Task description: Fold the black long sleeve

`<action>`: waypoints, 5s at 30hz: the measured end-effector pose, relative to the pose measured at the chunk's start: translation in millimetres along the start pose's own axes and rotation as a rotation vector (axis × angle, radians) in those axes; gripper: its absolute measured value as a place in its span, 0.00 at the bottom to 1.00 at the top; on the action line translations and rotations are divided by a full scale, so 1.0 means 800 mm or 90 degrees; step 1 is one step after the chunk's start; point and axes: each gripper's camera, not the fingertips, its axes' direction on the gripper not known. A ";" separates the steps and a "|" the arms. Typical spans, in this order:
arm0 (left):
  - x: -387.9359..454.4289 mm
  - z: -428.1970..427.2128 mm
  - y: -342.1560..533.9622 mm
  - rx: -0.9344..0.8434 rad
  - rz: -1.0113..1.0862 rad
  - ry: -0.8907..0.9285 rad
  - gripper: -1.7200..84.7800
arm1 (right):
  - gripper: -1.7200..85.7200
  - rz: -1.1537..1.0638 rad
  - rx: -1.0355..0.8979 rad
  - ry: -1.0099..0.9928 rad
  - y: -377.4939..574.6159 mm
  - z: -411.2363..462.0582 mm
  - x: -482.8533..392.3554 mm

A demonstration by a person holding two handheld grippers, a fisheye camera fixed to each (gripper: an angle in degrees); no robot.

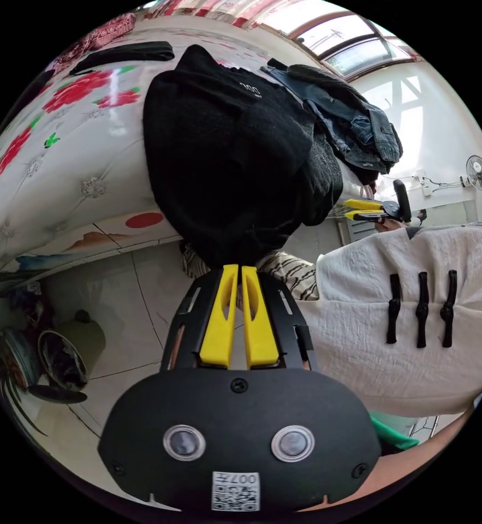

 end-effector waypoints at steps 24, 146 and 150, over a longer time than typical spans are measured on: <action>0.007 -0.077 0.084 0.150 -0.093 0.051 0.01 | 0.02 0.214 0.192 -0.453 0.230 -0.002 0.132; -0.369 -0.508 -0.409 0.607 -0.264 0.324 0.11 | 0.12 0.233 0.424 -0.369 -0.773 -0.461 0.203; -0.444 -0.442 -0.400 0.503 -0.434 0.256 0.12 | 0.12 0.249 0.311 -0.224 -0.818 -0.404 0.172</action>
